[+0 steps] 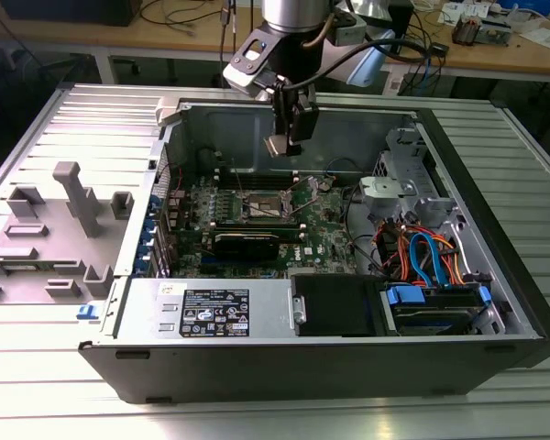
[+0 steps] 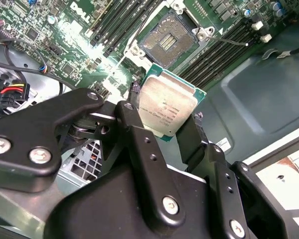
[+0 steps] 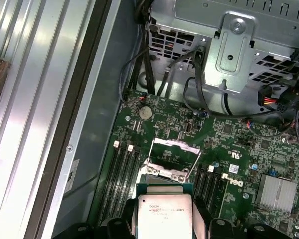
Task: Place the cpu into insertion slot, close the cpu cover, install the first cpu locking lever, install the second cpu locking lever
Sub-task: 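Place the cpu into insertion slot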
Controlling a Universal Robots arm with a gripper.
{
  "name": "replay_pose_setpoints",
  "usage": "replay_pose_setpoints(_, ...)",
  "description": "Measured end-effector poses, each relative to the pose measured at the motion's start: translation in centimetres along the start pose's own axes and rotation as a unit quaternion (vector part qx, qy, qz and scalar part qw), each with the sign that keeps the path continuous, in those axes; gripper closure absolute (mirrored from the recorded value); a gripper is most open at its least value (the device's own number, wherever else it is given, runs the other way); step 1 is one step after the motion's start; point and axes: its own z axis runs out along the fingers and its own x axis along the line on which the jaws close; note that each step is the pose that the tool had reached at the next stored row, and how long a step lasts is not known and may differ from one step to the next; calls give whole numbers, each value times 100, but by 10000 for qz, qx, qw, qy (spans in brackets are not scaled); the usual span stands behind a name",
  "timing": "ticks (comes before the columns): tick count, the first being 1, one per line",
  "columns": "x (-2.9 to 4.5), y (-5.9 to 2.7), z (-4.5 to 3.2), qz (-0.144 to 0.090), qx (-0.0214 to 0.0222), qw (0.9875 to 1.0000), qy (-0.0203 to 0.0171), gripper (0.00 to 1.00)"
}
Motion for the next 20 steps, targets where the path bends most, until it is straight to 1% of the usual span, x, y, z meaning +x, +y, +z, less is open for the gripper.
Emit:
replay_pose_setpoints(8,0,0,1,6,0,10000,0,46)
replay_pose_setpoints(9,3,-10,5,63,-1,10000,-2,46)
replay_pose_setpoints(10,4,-15,34,278,1,9996,-12,46)
replay_pose_setpoints(13,7,-26,64,409,2,9992,-18,46)
replay_pose_setpoints(20,20,-78,175,574,4,9983,-26,46)
